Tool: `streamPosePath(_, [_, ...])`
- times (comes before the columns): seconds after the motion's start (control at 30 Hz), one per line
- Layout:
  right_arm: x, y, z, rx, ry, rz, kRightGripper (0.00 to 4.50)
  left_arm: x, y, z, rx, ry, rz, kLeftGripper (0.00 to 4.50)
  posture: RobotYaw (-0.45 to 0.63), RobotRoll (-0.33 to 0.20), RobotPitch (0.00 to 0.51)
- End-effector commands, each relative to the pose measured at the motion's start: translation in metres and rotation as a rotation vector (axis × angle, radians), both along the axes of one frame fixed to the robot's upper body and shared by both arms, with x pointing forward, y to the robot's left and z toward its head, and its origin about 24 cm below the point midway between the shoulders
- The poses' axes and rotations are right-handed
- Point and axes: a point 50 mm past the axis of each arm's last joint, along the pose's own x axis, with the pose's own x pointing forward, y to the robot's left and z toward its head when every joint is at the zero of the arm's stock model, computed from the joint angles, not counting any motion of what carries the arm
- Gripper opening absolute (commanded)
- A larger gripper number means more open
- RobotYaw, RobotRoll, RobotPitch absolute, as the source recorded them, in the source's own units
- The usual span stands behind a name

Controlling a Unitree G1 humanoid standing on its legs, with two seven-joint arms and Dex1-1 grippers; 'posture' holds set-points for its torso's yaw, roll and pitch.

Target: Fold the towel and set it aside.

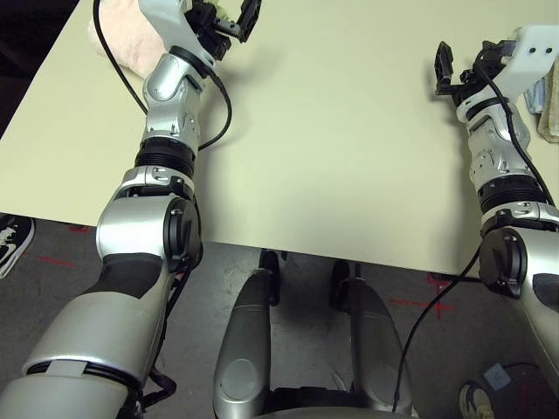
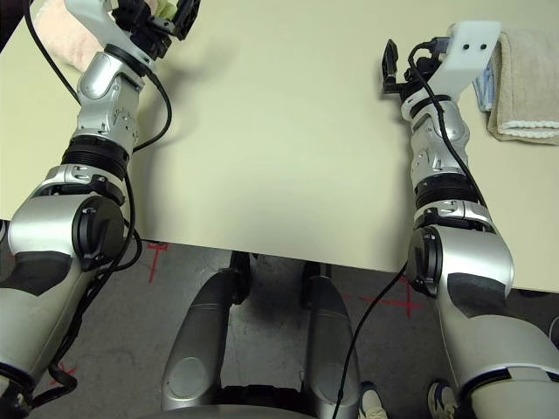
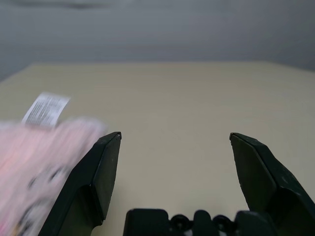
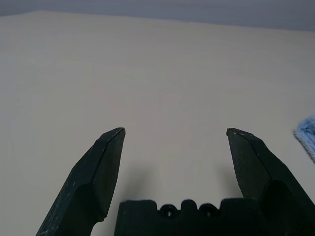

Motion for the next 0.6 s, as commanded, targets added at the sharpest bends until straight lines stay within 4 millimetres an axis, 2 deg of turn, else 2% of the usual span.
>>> streamPosePath(0.03, [-0.009,-0.011,0.007,-0.015,-0.109,-0.053,4.50,0.004,0.027,-0.017,-0.048,0.130,0.152,4.47,0.04,0.000,0.433])
streamPosePath(0.17, [-0.012,-0.024,0.004,0.006,-0.107,-0.143,4.50,0.006,0.036,-0.023,-0.049,0.191,0.237,4.47,0.03,0.000,0.432])
streamPosePath(0.33, [-0.014,-0.038,-0.002,0.037,-0.063,-0.196,4.50,0.007,0.031,-0.031,-0.037,0.218,0.233,4.47,0.01,0.000,0.432])
streamPosePath(0.4, [-0.012,-0.040,-0.002,0.047,-0.035,-0.188,4.50,0.008,0.025,-0.029,-0.046,0.204,0.207,4.47,-0.01,0.000,0.448])
streamPosePath(0.6, [-0.010,-0.038,-0.002,0.052,0.000,-0.151,4.50,0.009,0.003,-0.018,-0.074,0.141,0.081,4.47,-0.03,0.000,0.441])
